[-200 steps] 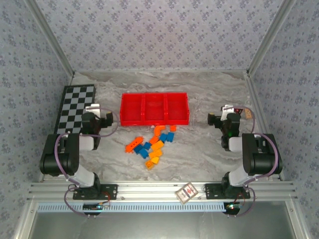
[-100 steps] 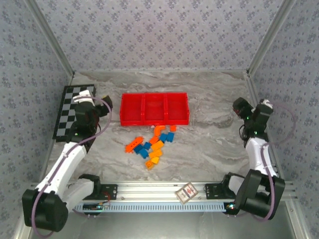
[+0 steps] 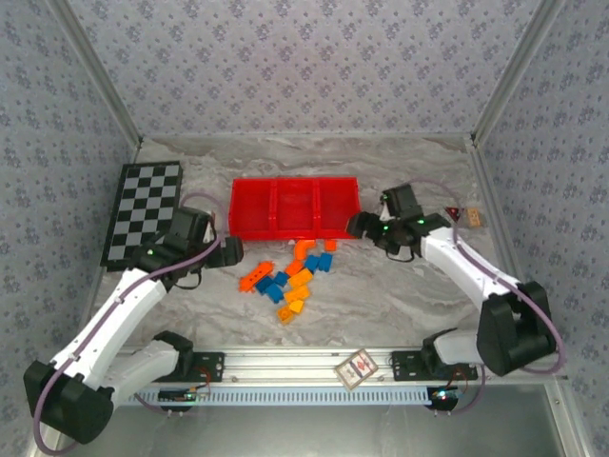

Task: Sort the legos into containers by color
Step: Pick up the lego from the center of the table.

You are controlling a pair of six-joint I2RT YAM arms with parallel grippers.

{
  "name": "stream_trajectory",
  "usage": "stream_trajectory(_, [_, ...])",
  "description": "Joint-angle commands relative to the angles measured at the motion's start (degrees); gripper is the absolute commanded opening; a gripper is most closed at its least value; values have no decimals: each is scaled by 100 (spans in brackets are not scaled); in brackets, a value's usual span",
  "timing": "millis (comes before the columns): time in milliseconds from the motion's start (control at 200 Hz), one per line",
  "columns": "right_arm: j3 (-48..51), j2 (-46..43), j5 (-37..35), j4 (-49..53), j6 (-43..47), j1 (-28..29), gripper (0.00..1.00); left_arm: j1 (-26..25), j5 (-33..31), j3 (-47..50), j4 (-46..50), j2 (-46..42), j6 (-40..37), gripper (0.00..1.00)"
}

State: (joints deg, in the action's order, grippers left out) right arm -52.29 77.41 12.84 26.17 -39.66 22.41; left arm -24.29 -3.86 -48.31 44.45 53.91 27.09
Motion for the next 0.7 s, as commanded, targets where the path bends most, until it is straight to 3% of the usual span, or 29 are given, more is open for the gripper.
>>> stream_trajectory(0, [-380,486,-537,380,-710,483,83,-23,224,-299,754,-231,-50,99])
stream_trajectory(140, [-732,1093,-1027,469,-1139,1083,81,-21,-196,-217,846,-634,-138,100])
stream_trajectory(265, [-893,1447,-1260,321,-1409,1422,78,-23,-63,59,490,-1155,-143,100])
stream_trajectory(490, [-1385,2045,-1521,372,-1486,1700,71,-23,-416,48,492,-1638,-258,100])
stream_trajectory(695, [-1934,2522,-1764,740,-1327,1827,69,-40,-343,149,411,-1618,-244,100])
